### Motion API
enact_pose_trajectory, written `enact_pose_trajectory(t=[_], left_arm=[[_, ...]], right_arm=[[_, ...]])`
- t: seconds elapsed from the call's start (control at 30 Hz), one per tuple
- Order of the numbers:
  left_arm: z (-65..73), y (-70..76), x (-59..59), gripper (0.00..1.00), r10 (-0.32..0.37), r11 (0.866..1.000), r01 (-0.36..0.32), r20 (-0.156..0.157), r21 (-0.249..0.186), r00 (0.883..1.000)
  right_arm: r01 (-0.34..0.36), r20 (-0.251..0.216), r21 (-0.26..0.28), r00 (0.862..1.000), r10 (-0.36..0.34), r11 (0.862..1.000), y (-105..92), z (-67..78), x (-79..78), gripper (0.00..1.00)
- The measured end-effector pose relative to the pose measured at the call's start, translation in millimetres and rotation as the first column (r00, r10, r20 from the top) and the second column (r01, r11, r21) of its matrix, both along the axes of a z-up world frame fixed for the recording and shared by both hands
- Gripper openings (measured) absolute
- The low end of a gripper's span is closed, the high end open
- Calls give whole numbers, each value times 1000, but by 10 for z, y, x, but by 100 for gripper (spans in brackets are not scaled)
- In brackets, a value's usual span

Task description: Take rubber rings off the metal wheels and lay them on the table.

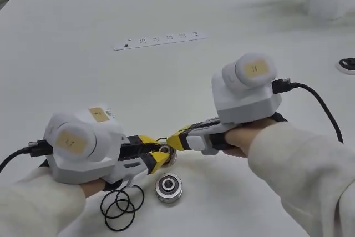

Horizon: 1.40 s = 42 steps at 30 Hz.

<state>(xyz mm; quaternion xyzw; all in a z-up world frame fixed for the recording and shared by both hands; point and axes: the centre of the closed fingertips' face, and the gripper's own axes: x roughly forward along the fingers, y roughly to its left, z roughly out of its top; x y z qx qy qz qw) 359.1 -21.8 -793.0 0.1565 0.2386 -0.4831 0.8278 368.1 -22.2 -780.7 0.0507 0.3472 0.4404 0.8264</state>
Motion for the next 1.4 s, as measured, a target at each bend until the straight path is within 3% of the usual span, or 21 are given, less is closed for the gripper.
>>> enact_pose_trajectory(t=[0.13,0.37,0.43,0.6,0.8,1.0,1.2,1.33,1.4], left_arm=[[53,17,-51,24,-25,999,25,-24,-25,999],[231,44,-53,38,-31,999,31,-2,-36,1000],[318,53,-48,41,-22,999,22,1,-41,1000],[592,59,-51,49,-13,999,16,50,-51,999],[760,103,-107,58,-5,998,9,64,-56,998],[929,269,-191,70,0,1000,2,84,-29,996],[1083,474,-262,76,32,999,-29,100,-25,995],[1110,624,-355,83,45,999,-45,97,-1,994],[1170,675,-406,84,58,998,-56,83,-25,995]], right_arm=[[3,0,-4,1000,-3,1000,-5,6,3,0],[12,14,-16,1000,-12,1000,-34,21,25,0],[16,16,-16,1000,-16,1000,-42,32,30,0],[23,24,-9,999,-22,1000,-48,70,49,0],[31,38,-1,999,-31,1000,-61,130,71,0],[64,57,46,996,-66,997,-106,270,150,0],[56,77,57,995,-60,997,-57,353,127,0],[25,99,50,995,-30,998,12,409,65,0],[13,109,55,994,-19,998,41,447,42,0]])
